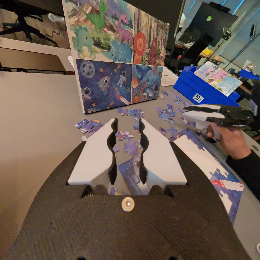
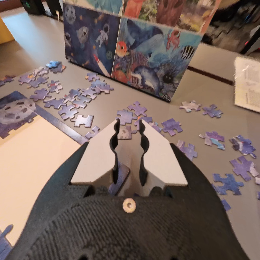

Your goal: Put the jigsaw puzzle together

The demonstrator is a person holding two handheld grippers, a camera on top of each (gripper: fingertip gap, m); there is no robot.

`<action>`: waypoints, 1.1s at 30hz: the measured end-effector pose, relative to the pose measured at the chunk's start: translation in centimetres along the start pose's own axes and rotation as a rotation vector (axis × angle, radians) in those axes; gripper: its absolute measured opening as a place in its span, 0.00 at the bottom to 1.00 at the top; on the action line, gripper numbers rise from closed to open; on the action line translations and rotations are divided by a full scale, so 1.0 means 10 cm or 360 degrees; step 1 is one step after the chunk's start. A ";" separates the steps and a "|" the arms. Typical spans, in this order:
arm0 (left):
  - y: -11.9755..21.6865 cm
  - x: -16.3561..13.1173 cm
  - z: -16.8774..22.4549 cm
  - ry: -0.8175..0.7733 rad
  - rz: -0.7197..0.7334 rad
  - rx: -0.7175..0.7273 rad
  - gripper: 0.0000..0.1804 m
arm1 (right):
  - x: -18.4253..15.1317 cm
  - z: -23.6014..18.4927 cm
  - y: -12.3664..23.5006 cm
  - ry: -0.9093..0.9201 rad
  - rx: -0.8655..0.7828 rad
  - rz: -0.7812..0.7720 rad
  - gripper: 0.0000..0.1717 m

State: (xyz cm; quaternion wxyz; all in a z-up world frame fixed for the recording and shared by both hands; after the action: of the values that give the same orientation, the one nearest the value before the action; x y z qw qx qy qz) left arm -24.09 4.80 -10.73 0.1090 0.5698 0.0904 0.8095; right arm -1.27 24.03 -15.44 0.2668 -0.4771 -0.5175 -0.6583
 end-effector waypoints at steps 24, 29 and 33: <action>0.45 -0.21 -0.20 -0.0202 -0.0045 0.0360 0.14 | 0.18 -0.07 0.10 -0.0151 0.0134 0.0265 0.16; 0.44 -0.22 -0.20 -0.0204 -0.0054 0.0358 0.13 | 0.19 -0.06 0.11 -0.0167 0.0140 0.0275 0.16; 0.41 -0.25 -0.22 -0.0213 -0.0088 0.0391 0.07 | 0.18 -0.08 0.10 -0.0168 0.0164 0.0272 0.16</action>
State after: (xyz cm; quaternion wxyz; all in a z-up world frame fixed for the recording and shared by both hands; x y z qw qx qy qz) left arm -25.66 0.08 -12.64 0.0665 0.6289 0.1970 0.7491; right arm -1.46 23.21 -13.44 0.3184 -0.5391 -0.5215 -0.5797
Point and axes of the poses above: each gripper's, where its closed fingertips meet, y back along the fingers, x out of its top, z = x × y across the jaws, the point moved 4 cm from there along y, back along the fingers, and after that the axes turned 1 degree about -y, right-handed, at the moved point
